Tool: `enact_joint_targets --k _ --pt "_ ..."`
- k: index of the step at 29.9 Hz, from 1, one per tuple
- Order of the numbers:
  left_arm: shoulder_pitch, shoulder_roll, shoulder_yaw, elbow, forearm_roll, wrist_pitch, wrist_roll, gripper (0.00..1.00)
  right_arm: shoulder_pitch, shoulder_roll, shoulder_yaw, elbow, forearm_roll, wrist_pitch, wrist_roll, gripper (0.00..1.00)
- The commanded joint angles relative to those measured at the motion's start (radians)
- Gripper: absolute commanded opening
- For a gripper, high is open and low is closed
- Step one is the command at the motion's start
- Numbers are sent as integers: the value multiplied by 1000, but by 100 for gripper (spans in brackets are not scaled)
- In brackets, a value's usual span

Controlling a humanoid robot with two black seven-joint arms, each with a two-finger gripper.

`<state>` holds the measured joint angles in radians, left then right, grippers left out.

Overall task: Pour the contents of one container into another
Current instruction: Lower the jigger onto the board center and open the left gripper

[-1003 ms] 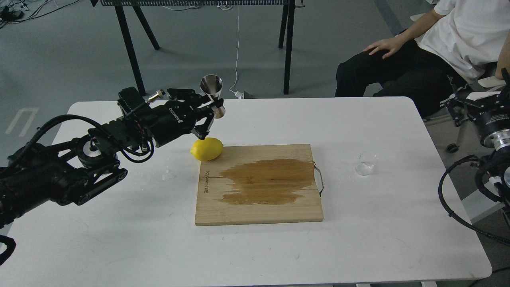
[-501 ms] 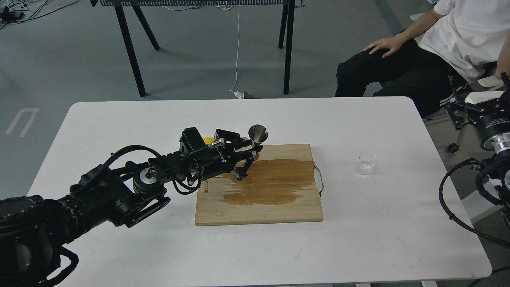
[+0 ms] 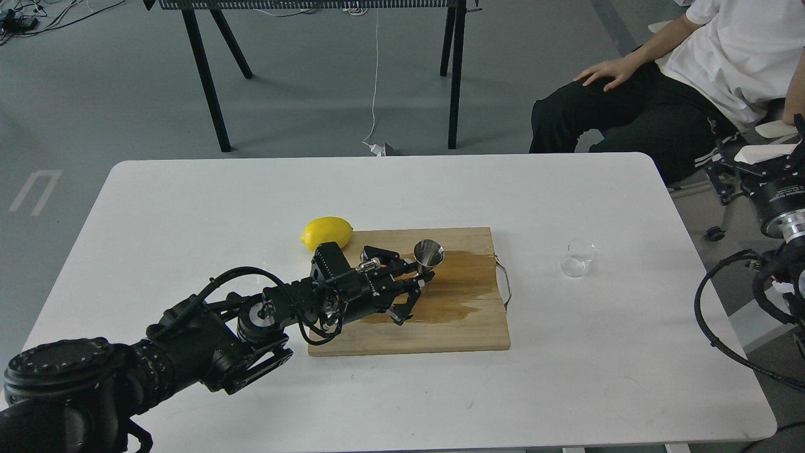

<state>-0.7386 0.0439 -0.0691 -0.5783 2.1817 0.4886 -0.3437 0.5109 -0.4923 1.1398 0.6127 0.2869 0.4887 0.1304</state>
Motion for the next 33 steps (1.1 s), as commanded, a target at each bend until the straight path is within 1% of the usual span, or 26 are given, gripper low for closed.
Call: enact_joint_targets --k 1,3,7,12,13,15,16,24,26,28,29,33 --pt "-1 -1 -3 11 0 0 3 18 0 0 0 -1 0 0 0 100" --pt "-1 -1 -3 18 0 0 5 21 0 0 0 1 0 0 0 100" --pt "1 1 -1 20 0 0 17 21 -2 0 -2 -1 0 0 0 100" --pt "2 -2 -6 20 0 0 17 22 -12 0 0 -1 0 0 0 100" --pt "2 -2 -8 20 0 0 17 24 -12 0 0 -1 0 0 0 100" --pt "1 -2 -8 20 0 0 17 36 -12 0 0 -1 0 0 0 100" --pt "1 -2 -8 20 0 0 17 39 -12 0 0 -1 0 0 0 100" --pt "1 -2 -11 20 0 0 17 39 -12 0 0 1 0 0 0 100" --pt "1 -2 -11 20 0 0 17 44 -12 0 0 1 0 0 0 100" --pt "1 -1 -11 18 0 0 15 57 -12 0 0 1 0 0 0 100" --pt "1 -1 -9 17 0 0 15 60 -12 0 0 1 0 0 0 100" --pt "8 2 -5 14 0 0 8 64 -12 0 0 1 0 0 0 100"
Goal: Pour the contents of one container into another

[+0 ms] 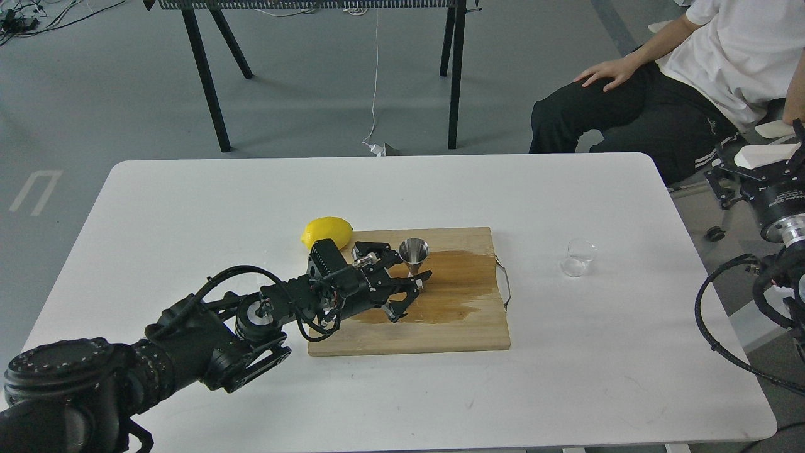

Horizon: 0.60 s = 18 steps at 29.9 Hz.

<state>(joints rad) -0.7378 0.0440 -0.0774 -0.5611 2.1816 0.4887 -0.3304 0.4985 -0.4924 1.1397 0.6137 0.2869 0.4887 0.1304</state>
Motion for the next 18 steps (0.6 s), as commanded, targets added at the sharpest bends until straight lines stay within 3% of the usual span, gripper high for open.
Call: enact_joint_targets --k 1,4,10,18 --pt "11 4 2 -6 0 0 -9 64 0 0 0 0 0 0 0 100" --pt "12 16 -1 -14 0 0 -13 70 0 0 0 0 0 0 0 100" --pt "14 63 2 -31 0 0 -19 72 2 0 0 0 0 0 0 100" --pt "58 296 -5 -255 0 0 -42 73 -5 -9 5 -2 0 0 -3 100"
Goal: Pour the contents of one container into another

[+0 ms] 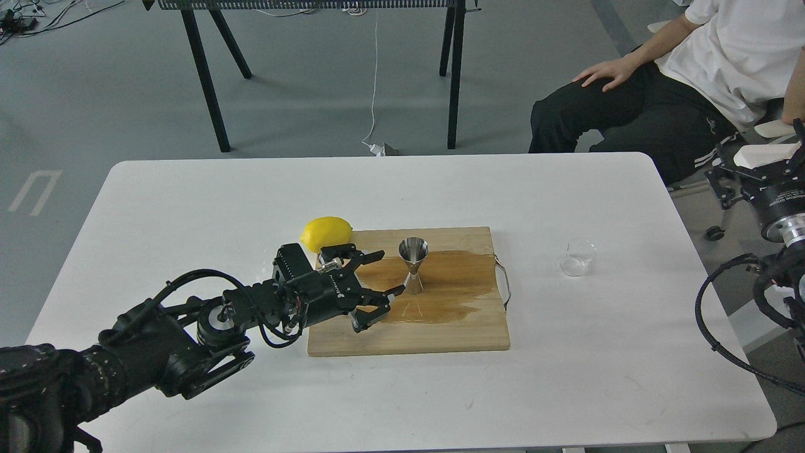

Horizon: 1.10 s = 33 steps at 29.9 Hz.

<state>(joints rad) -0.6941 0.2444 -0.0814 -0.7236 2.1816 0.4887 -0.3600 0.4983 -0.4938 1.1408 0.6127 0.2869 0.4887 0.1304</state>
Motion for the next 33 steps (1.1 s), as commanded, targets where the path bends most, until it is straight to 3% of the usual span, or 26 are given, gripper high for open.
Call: enact_joint_targets --k 1,4,8,16,21,22,23,24,27,33 --pt "22 133 -1 -121 0 0 -20 72 -4 -18 4 -1 0 0 -6 100" --pt "51 251 -1 -209 0 0 -50 72 0 -40 4 -1 0 0 -11 100" --pt "67 378 -9 -272 -113 0 -129 71 3 -69 0 -8 -2 0 -18 100" --pt "53 403 -158 -295 -794 -10 -129 74 -82 -81 14 28 37 0 -41 100" --pt "54 403 -345 -284 -1171 -284 -129 79 -190 -115 25 151 150 0 -51 100" --pt "59 401 -404 -277 -1269 -338 -129 82 -213 -124 27 185 190 0 -54 100" --pt "64 400 -463 -270 -1371 -381 -129 95 -237 -135 27 212 234 0 -69 100" --pt "65 394 -503 -261 -1449 -409 -129 100 -257 -146 25 235 274 0 -101 100" --pt "54 389 -555 -247 -1611 -455 -129 100 -302 -157 22 297 392 0 -224 100" --pt "50 337 -568 -231 -1766 -565 -129 100 -345 -154 27 326 495 0 -236 100"
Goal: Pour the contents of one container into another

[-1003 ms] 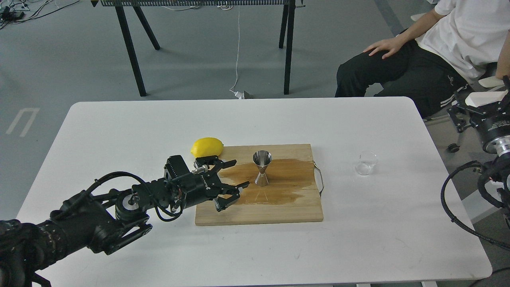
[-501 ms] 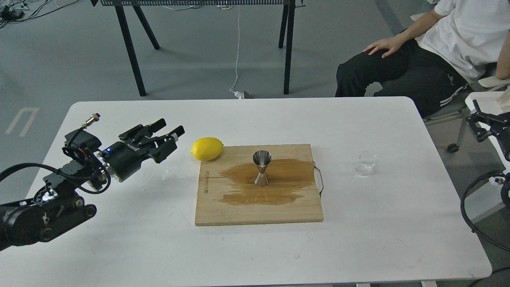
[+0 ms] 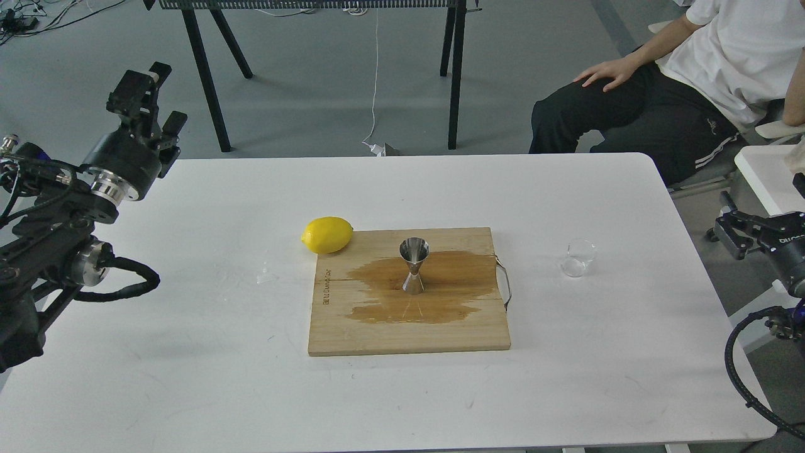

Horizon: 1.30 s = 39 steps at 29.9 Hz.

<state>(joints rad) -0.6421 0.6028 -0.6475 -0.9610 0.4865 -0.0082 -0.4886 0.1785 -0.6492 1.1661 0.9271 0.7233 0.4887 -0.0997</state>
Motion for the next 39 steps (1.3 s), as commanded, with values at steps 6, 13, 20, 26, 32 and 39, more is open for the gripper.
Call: enact_joint_targets --k 6,13,20,26,32,39 --pt "10 -55 3 73 -284 -272 0 100 -120 25 -13 82 94 0 -8 100" --pt "9 -66 -3 231 -603 -418 0 100 -140 19 -68 122 79 0 -9 100" --pt "-5 -110 -4 349 -769 -478 0 100 -136 37 -83 101 7 0 -6 100" --pt "-4 -118 -6 349 -770 -480 0 100 -105 166 -80 56 -74 0 1 100" --pt "-5 -118 -6 347 -769 -480 0 100 -10 287 -86 -120 -91 -8 -21 100" --pt "-5 -112 -6 349 -769 -480 0 100 50 341 -118 -131 -93 -125 -58 100"
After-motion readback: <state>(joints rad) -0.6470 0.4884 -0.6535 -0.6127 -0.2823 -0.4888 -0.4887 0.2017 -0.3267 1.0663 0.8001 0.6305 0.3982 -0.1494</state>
